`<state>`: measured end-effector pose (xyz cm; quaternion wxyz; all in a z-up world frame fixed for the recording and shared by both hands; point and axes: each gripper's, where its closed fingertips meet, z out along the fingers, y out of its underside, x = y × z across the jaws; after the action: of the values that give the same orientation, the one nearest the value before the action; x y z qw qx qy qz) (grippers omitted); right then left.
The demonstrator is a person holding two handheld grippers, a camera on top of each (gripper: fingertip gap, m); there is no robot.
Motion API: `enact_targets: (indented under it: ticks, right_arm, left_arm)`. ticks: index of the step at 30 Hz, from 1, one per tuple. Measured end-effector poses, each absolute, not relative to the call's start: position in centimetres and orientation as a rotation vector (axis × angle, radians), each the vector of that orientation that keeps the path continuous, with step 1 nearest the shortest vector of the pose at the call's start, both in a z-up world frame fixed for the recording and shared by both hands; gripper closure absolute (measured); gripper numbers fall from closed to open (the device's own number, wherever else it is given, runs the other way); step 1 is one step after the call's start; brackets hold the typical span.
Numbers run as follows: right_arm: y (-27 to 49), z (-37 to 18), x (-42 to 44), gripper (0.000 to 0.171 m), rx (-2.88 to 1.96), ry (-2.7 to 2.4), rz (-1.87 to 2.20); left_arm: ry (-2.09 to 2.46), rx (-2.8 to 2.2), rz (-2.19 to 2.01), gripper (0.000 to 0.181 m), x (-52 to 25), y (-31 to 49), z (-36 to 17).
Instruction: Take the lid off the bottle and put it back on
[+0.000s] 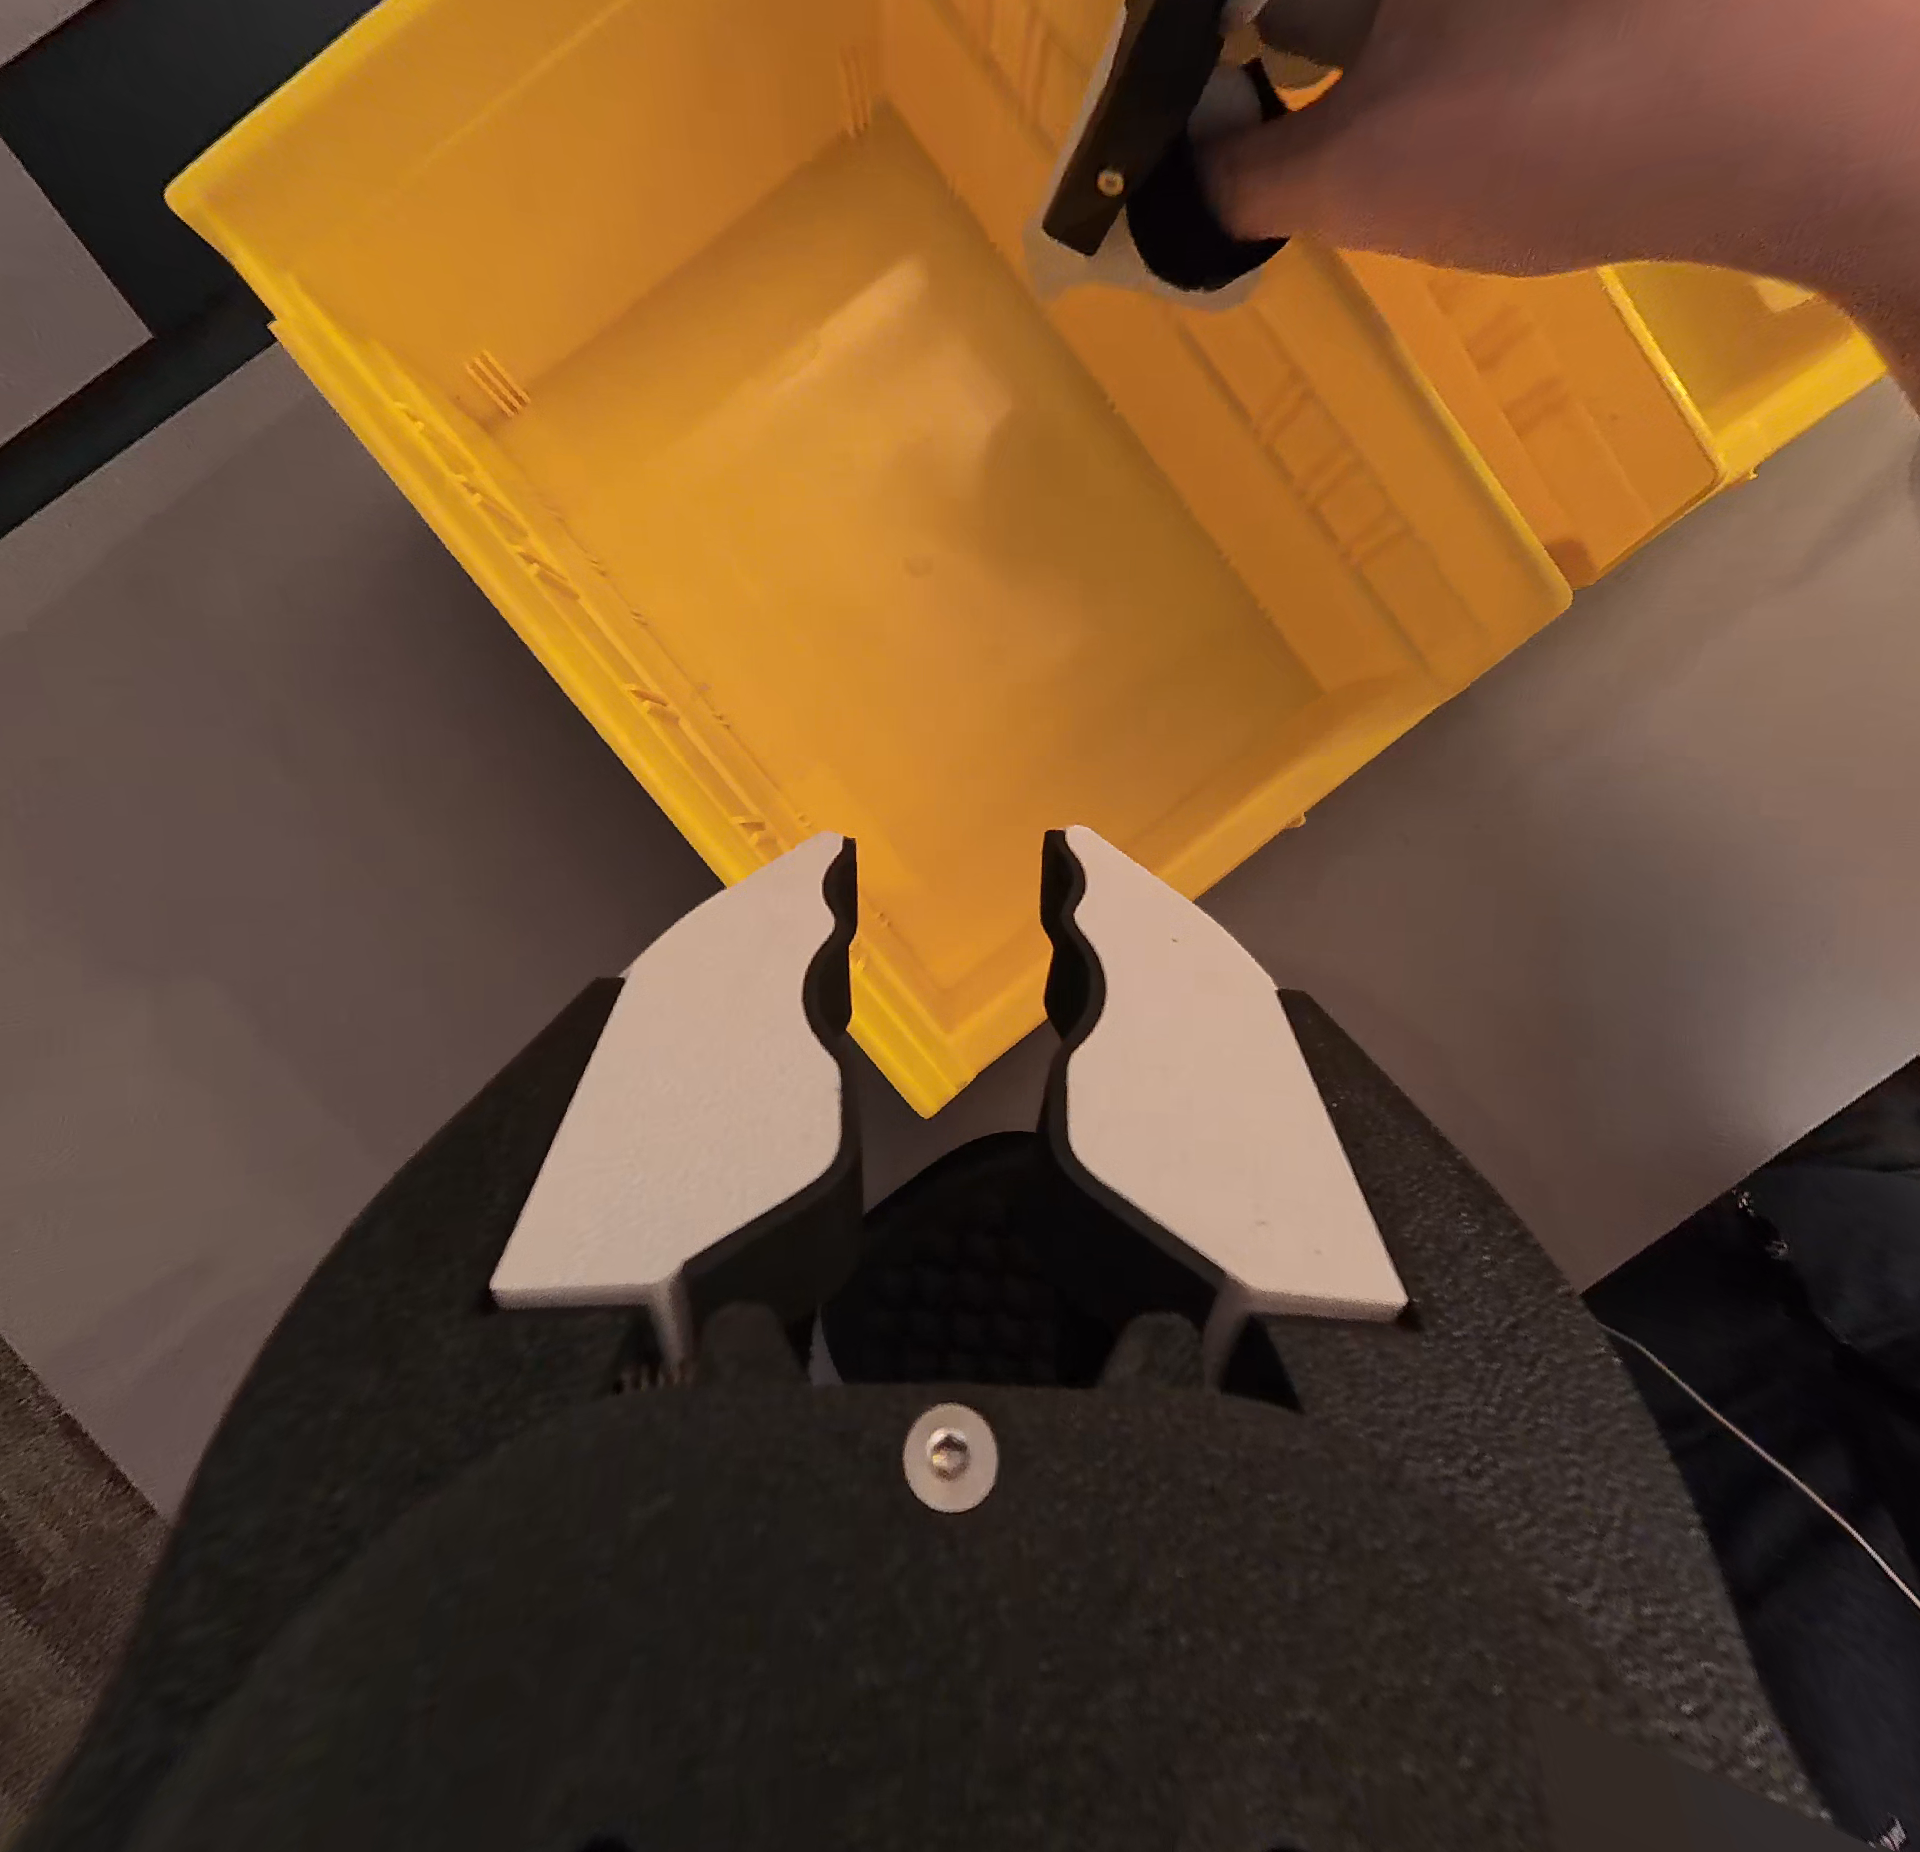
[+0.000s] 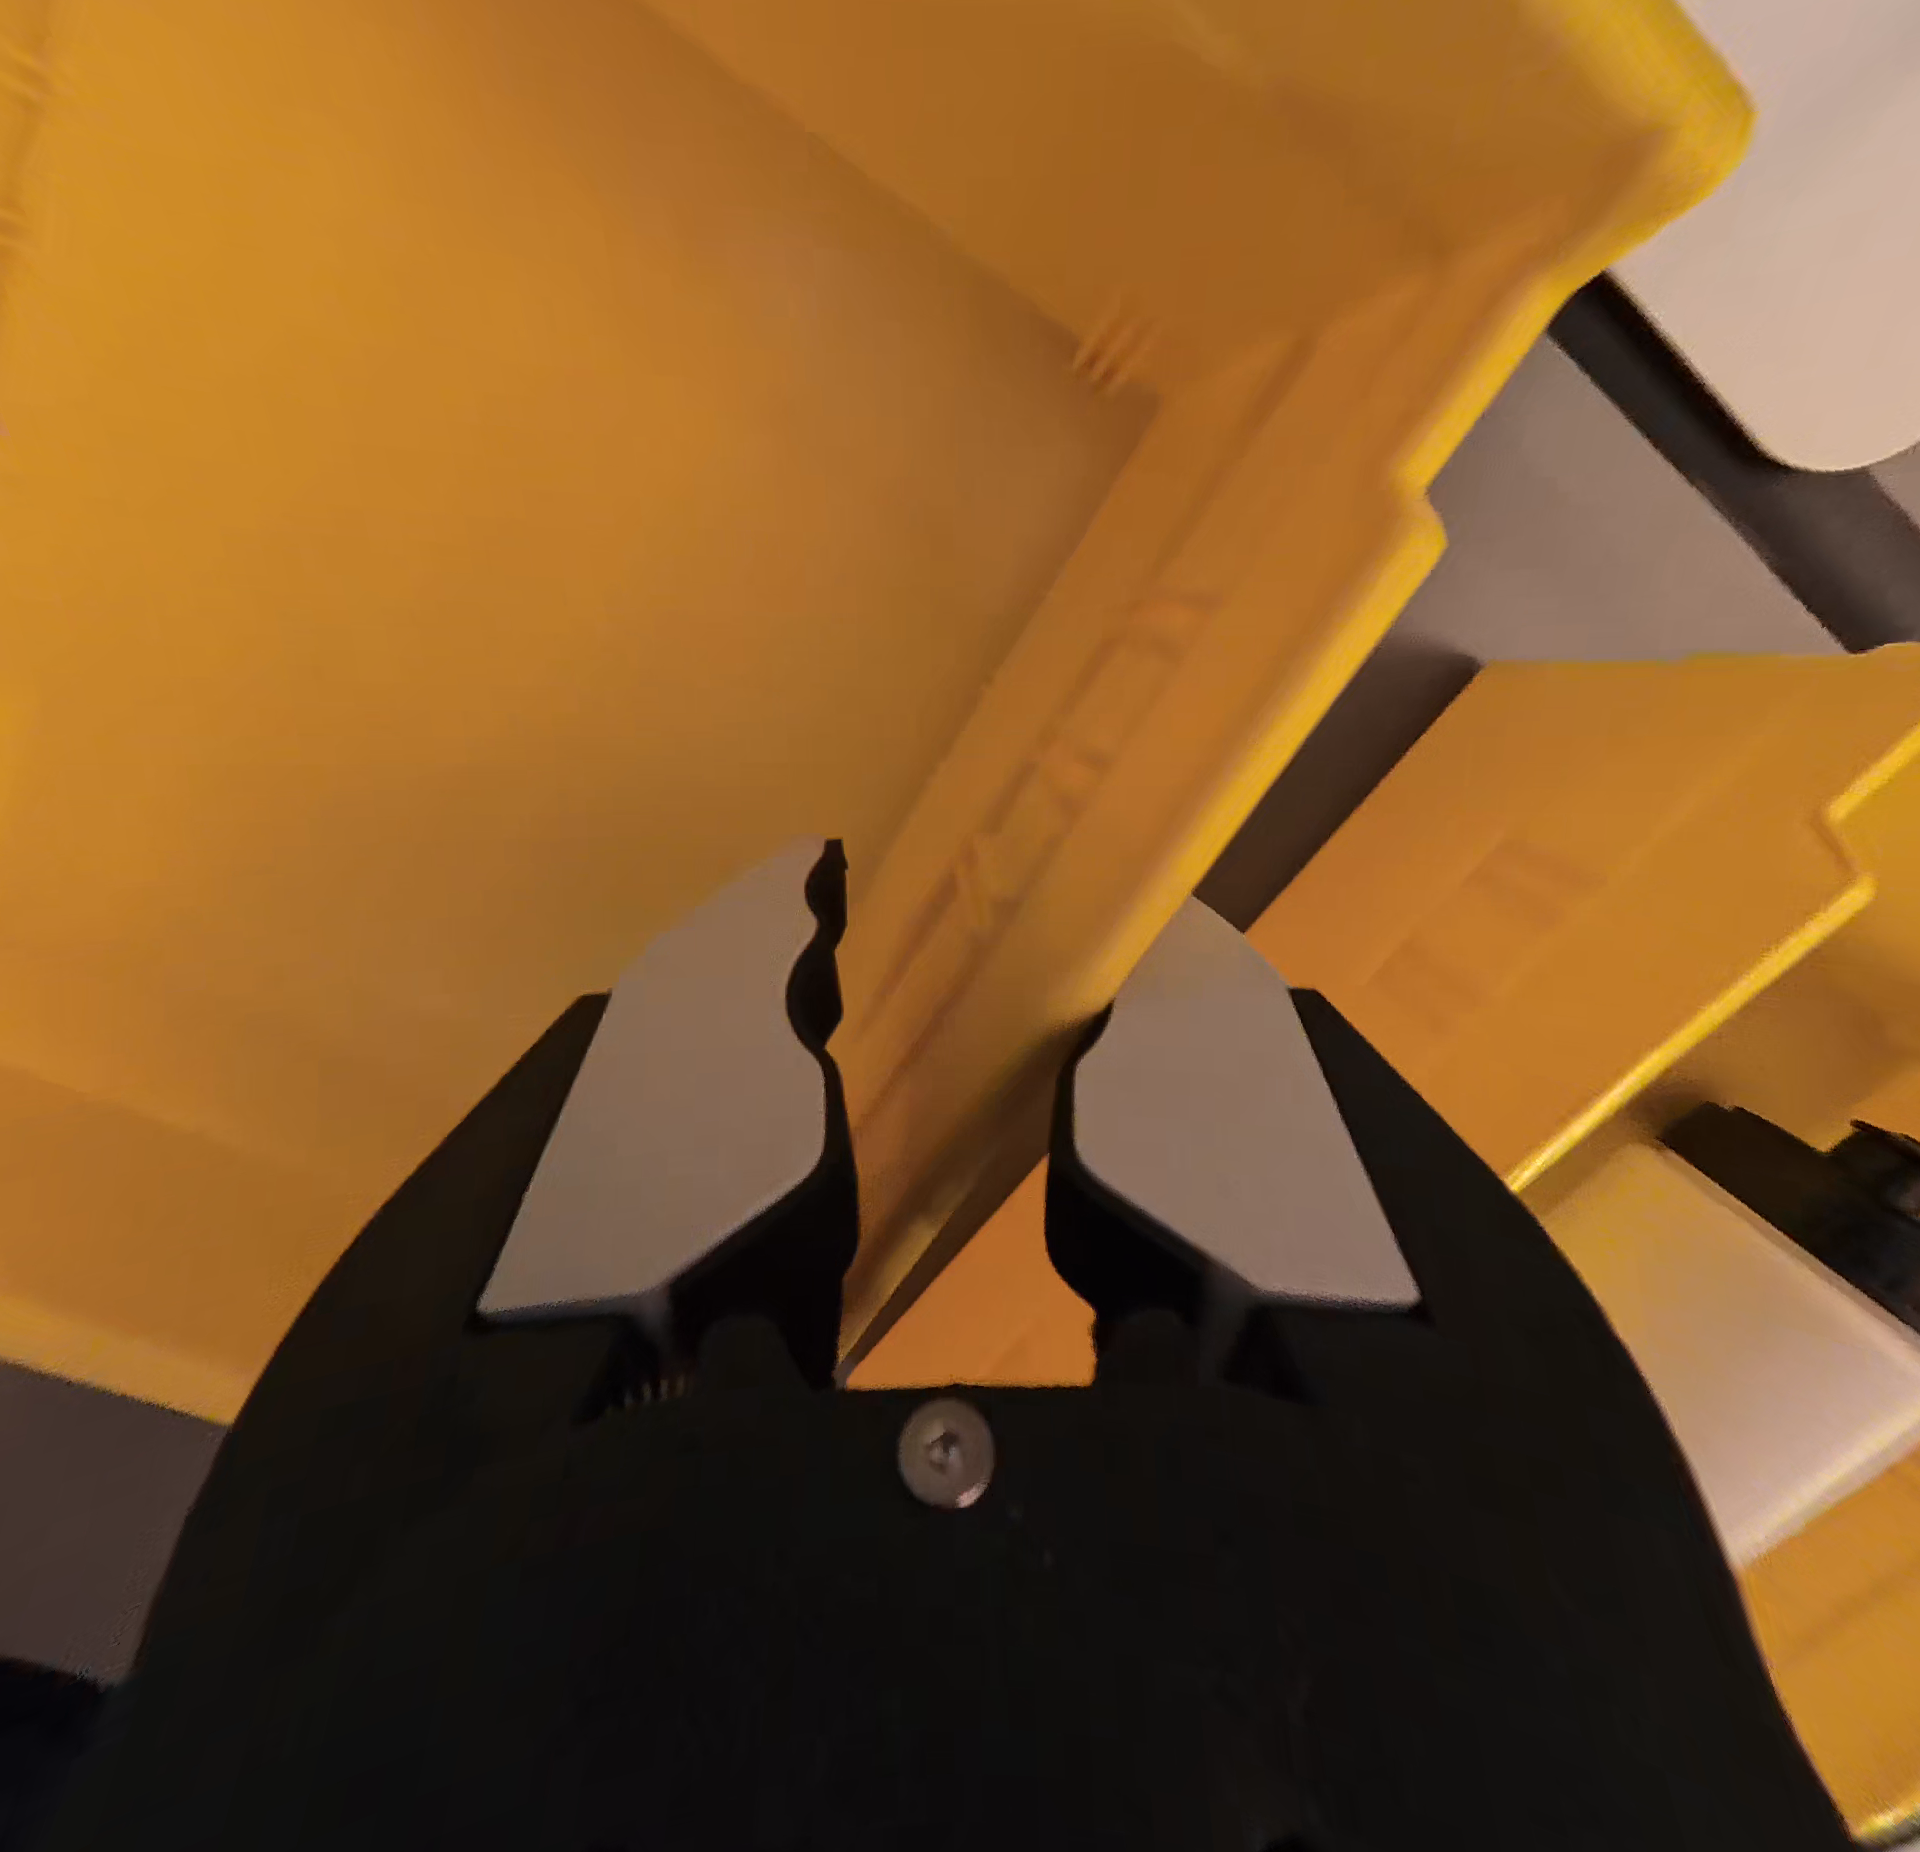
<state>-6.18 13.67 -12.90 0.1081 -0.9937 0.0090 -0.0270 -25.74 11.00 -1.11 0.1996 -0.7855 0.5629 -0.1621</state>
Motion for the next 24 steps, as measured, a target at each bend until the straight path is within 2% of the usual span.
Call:
enact_targets:
  ticks: [5, 11, 17, 19, 24]
  right_arm:
    - [13.1, -13.2, -6.2, 0.133, -2.977, 0.066, -0.068]
    - [13.5, -13.1, -6.8, 0.162, -2.999, 0.26, 0.152]
    - [14.3, -12.3, -9.2, 0.165, -3.066, 0.339, 0.331]
    - [14.8, -11.2, -10.2, 0.164, -3.083, 0.314, 0.326]
    - [15.7, -7.0, -11.0, 0.163, -3.091, 0.203, 0.247]
  left_arm:
    - [1.574, -2.19, -0.458, 0.149, -25.8, 10.9, -1.0]
    - [1.565, -2.179, -0.466, 0.15, -25.7, 11.1, -0.7]
    - [1.494, -2.121, -0.51, 0.152, -25.5, 11.8, 0.8]
    - [1.435, -2.056, -0.541, 0.152, -25.0, 12.3, 2.2]
    - [1.188, -1.776, -0.766, 0.138, -23.7, 12.0, 9.0]
